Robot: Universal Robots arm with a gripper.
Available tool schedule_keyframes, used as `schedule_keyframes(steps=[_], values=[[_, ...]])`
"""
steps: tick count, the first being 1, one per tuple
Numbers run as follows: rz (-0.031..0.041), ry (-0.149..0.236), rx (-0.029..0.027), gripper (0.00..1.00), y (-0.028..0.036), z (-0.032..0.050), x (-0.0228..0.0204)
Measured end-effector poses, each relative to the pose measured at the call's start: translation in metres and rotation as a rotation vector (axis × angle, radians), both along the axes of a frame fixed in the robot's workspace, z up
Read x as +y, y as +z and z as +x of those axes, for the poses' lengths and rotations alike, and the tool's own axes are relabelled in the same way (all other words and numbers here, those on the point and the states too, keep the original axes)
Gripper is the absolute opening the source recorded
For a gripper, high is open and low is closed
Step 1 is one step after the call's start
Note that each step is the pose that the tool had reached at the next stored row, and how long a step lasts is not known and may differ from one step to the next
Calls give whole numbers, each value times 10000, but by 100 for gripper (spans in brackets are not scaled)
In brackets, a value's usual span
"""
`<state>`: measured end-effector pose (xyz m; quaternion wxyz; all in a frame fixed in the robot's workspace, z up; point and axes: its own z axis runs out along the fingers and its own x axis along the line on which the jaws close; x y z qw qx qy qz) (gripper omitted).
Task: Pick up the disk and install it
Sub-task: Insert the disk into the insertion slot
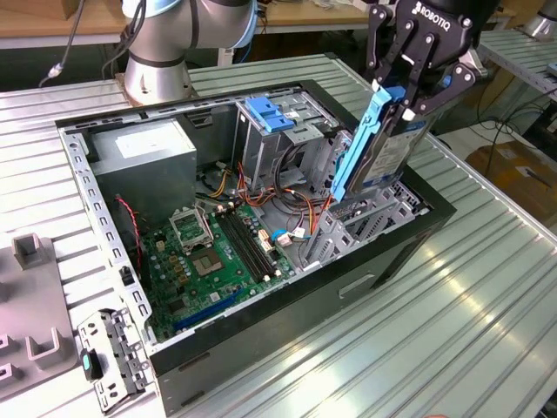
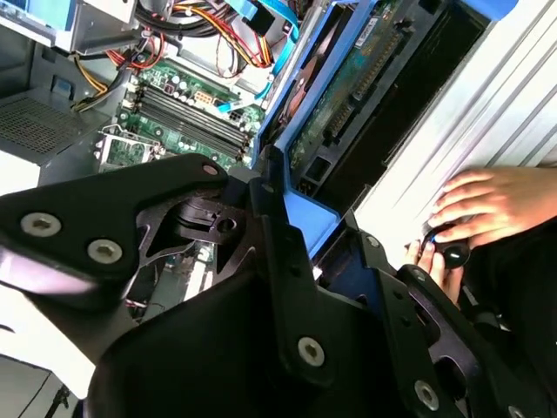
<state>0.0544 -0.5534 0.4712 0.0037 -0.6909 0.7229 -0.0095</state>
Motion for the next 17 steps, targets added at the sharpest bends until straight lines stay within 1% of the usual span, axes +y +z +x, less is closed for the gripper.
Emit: schedule_keyframes(steps=[3,5,7,8,10,13,15,17], values=[[-2,293,1,37,-16,0,-16],[0,298,0,37,-32,0,-61],[1,297,0,37,-47,-1,-76],[1,297,0,37,-58,0,-77],[0,296,0,37,-106,0,-77],[1,259,0,37,-159,6,-78],[-1,160,0,37,-178,18,-77],[-1,147,4,37,-192,18,-77]])
